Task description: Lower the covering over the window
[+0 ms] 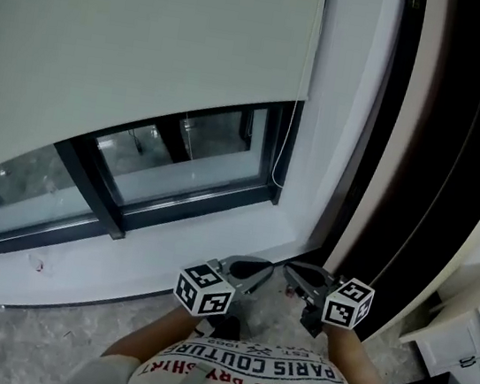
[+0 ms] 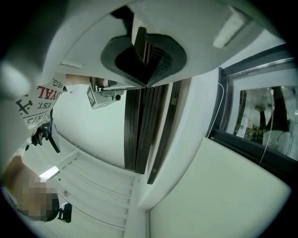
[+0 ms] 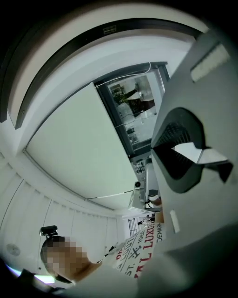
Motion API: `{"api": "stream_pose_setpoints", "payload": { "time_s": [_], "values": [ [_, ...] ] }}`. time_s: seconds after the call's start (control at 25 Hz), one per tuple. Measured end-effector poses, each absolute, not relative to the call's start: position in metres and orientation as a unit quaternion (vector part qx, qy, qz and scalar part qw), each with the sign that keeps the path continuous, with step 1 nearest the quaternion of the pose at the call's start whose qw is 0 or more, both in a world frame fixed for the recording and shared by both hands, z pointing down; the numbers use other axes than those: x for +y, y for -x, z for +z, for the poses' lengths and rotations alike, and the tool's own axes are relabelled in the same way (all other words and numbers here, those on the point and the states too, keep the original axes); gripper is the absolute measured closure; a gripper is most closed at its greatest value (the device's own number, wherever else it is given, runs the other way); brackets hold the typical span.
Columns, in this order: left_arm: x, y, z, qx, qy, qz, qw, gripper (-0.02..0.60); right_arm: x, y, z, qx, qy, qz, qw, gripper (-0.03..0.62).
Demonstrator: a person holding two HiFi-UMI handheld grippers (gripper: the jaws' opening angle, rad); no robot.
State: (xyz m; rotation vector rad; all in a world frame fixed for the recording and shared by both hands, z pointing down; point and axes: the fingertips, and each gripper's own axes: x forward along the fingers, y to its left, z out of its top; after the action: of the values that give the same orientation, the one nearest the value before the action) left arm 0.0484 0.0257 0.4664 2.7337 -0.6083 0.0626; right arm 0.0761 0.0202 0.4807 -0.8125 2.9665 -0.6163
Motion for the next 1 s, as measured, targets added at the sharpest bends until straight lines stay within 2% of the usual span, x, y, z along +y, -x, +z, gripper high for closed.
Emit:
{"api": "stream_pose_setpoints", "payload": {
  "time_s": [0.36, 1.0],
  "values": [
    [0.081, -0.058, 0.445, -0.220, -0.964, 0.026, 0.149, 0.578, 0.076, -0.089, 0.466, 0.945, 0.274, -0.180, 0.007, 0.589],
    [0.096, -0.045, 0.448, -0.239, -0.956, 0.015, 0.168, 0.580, 0.092, -0.081, 0.468, 0.944, 0.275, -0.179, -0.010, 0.589]
  ]
}}
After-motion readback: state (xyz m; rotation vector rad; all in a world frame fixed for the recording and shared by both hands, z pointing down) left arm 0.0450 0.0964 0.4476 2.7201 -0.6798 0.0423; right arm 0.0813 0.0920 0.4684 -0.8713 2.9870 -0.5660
